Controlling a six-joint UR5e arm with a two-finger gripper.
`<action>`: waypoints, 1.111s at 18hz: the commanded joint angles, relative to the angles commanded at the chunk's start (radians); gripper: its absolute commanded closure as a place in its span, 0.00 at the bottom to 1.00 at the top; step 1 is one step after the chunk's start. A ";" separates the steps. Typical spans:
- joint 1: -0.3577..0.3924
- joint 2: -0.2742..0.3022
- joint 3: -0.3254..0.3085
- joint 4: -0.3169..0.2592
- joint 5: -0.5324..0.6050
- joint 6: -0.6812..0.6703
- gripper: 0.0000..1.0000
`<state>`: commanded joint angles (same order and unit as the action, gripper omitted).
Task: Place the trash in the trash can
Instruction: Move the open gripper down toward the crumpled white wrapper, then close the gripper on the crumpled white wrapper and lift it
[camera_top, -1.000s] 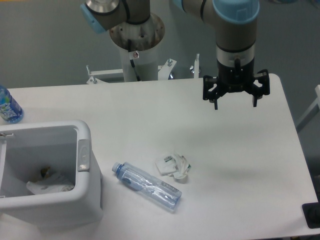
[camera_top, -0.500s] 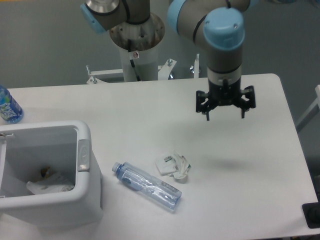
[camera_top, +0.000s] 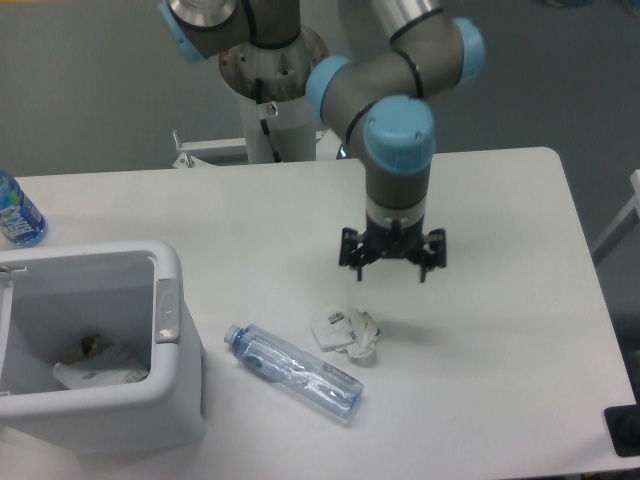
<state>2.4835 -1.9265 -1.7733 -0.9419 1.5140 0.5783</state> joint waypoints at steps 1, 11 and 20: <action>0.000 -0.018 0.003 0.000 0.000 0.000 0.00; -0.040 -0.077 -0.003 0.014 0.006 -0.011 0.23; -0.040 -0.080 0.001 0.026 0.063 -0.031 0.80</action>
<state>2.4436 -2.0064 -1.7718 -0.9158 1.5766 0.5476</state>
